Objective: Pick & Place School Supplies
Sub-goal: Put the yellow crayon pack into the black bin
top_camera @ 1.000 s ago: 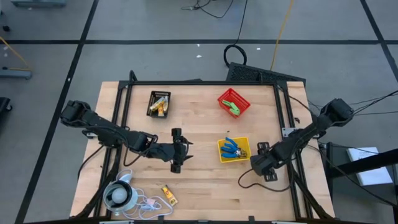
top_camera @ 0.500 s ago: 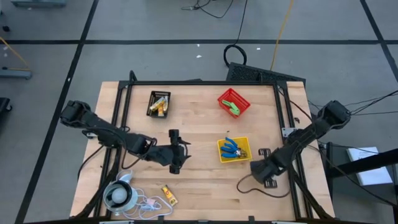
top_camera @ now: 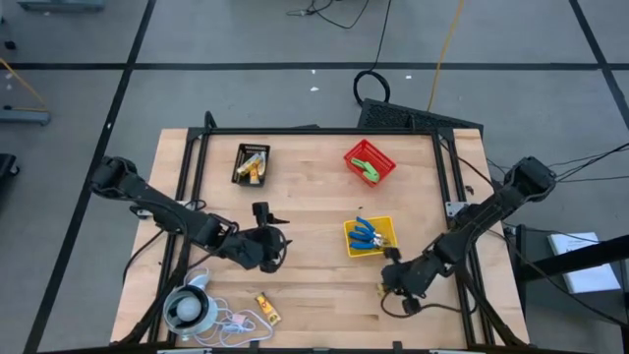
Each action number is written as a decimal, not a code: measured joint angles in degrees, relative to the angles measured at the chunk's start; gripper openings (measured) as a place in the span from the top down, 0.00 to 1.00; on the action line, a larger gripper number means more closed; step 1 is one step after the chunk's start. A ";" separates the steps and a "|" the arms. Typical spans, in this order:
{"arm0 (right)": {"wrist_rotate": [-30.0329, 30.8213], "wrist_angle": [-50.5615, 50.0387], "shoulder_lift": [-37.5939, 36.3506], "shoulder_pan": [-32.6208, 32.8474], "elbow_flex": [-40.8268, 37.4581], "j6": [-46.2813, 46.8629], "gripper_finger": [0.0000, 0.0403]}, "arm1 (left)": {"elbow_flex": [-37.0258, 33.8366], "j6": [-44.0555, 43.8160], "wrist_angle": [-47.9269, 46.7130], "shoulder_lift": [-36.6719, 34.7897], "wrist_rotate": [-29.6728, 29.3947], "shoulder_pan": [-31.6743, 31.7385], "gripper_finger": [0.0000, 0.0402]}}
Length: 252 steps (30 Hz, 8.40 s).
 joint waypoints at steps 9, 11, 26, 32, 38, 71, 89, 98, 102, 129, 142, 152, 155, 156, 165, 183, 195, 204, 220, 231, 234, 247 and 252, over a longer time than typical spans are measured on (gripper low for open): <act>4.04 21.47 0.06 -10.14 0.01 -25.26 0.92 | -11.81 -4.51 10.47 -4.99 -3.08 0.46 0.39; 3.60 24.58 0.06 -13.28 0.01 -29.89 0.92 | -17.26 -3.88 18.39 -7.62 -2.22 1.12 0.39; -16.66 50.36 7.66 -37.15 2.47 -40.10 0.92 | -30.71 4.01 64.99 -2.27 26.88 17.50 0.39; -17.02 51.90 9.54 -38.71 6.83 -42.26 0.92 | -27.91 3.14 67.91 4.31 32.84 22.06 0.39; -18.48 52.47 9.65 -38.92 8.38 -42.95 0.92 | -26.32 3.01 76.19 9.50 37.45 24.38 0.39; -18.14 55.97 13.41 -39.14 8.34 -40.94 0.93 | -17.91 7.84 71.82 12.73 42.32 25.27 0.72; -17.36 52.70 12.29 -39.22 8.33 -40.55 0.43 | -17.91 8.24 71.12 12.79 39.83 25.61 0.72; -10.59 34.79 -2.69 -38.55 8.33 -44.68 0.29 | -17.89 8.10 68.23 12.79 40.10 28.37 0.72; -6.88 24.82 -9.40 -36.37 6.19 -44.61 0.30 | -17.91 7.55 64.21 11.67 39.06 30.63 0.72; 4.85 23.84 -17.04 -21.12 -11.13 -31.71 0.31 | -17.95 -19.78 -0.87 -13.45 24.36 50.79 0.73; 5.74 23.75 -17.04 -20.78 -11.13 -31.73 0.31 | -11.58 -21.14 -13.26 -6.63 23.41 56.10 0.73; 5.52 23.69 -17.04 -20.38 -11.13 -31.66 0.31 | -10.87 -20.26 -14.03 -1.16 29.74 57.93 0.73; 5.57 23.71 -17.04 -20.38 -11.13 -31.49 0.31 | -10.87 -19.99 -13.93 -0.91 30.47 57.90 0.73; 5.56 23.71 -17.04 -20.38 -11.13 -31.47 0.31 | -10.87 -19.97 -13.91 -0.85 30.49 57.90 0.73; 5.63 23.71 -17.04 -20.38 -11.13 -31.45 0.31 | -10.87 -19.55 -13.88 -0.85 30.08 58.78 0.35; 5.65 25.41 -17.01 -20.40 -11.09 -31.72 0.31 | -5.21 -0.78 -11.65 -13.46 36.41 43.92 0.24; 5.60 25.46 -16.99 -20.08 -11.09 -29.31 0.31 | -5.23 -6.91 -16.08 -9.65 37.52 4.40 0.24; 5.76 24.15 -16.99 -19.97 -11.06 -25.71 0.31 | -5.23 -9.53 -9.93 4.70 33.06 -8.36 0.24; 7.31 21.44 -16.99 -19.97 -11.07 -23.56 0.31 | 9.56 -4.59 -13.59 19.50 36.01 -13.58 0.24; 7.24 21.52 -16.99 -19.97 -11.07 -24.02 0.31 | 10.02 -3.24 -14.04 26.37 37.54 -14.02 0.24; 7.24 21.56 -16.99 -19.97 -11.07 -24.02 0.31 | 10.09 -3.01 -14.21 26.77 37.38 -13.68 0.24; 7.20 21.54 -17.01 -19.92 -11.09 -23.32 0.31 | 10.07 -3.27 -16.68 26.72 38.22 -13.31 0.83; 7.18 21.75 -17.01 -19.40 -11.09 -23.17 0.31 | 10.09 -3.44 -17.96 26.74 34.24 -13.61 0.84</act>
